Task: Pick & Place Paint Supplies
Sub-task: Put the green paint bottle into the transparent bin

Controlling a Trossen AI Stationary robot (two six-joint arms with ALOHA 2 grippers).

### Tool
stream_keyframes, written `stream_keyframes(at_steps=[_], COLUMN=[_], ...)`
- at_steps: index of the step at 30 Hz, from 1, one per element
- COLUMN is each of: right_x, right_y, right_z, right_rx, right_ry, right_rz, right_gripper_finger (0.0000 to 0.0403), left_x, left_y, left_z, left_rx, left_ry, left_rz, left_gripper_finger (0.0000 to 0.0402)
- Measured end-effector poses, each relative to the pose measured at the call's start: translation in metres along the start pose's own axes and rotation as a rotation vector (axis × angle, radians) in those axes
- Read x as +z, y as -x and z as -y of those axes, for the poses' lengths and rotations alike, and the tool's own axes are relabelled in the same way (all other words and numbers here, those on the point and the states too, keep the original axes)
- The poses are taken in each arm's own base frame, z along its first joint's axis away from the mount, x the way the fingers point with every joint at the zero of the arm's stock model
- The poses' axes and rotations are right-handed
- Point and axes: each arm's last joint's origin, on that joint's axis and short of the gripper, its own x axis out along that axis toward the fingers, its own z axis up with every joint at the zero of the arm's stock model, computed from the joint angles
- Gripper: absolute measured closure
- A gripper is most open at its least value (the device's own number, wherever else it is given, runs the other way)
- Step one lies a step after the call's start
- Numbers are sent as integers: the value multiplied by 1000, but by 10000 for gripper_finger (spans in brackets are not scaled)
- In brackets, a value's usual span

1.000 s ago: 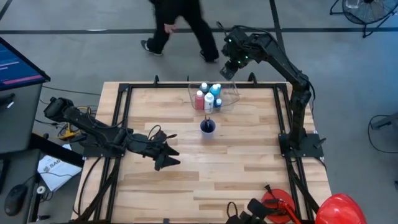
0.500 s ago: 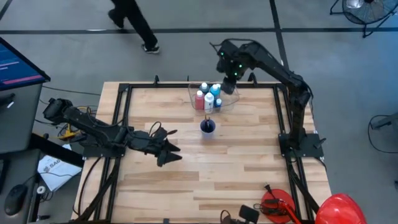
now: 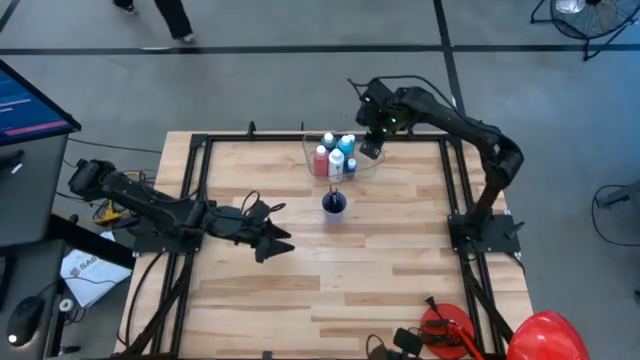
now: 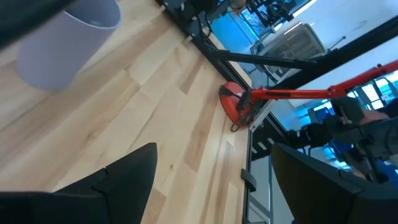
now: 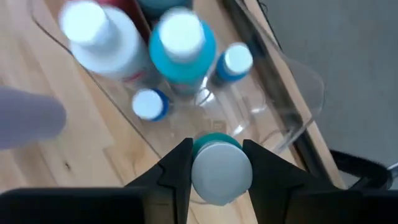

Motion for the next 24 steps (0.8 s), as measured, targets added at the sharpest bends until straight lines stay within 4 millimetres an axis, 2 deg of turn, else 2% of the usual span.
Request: stream_keyframes(at_steps=[4,9,12,18,24], right_x=[-16,-17,-14,-10,-5], right_y=[-5,-5,-16,-52,-68], right_z=[2,-2,-6,-9,-7], right_rx=[-13,-15,6,52,48], right_ry=[-39,-48,-38,-13,-13], right_rz=[56,157,137,55,71], right_gripper_finger=[285,285,285,285,285], left_x=[3,8,11,13,12], left_y=[-1,-2,-2,-3,-3], left_z=[-2,-6,-9,-11,-10], left_rx=[1,1,2,1,-5], left_ry=[5,15,23,28,31], left_rz=[-1,-6,-8,-10,-16], left_gripper_finger=[94,94,94,94,94])
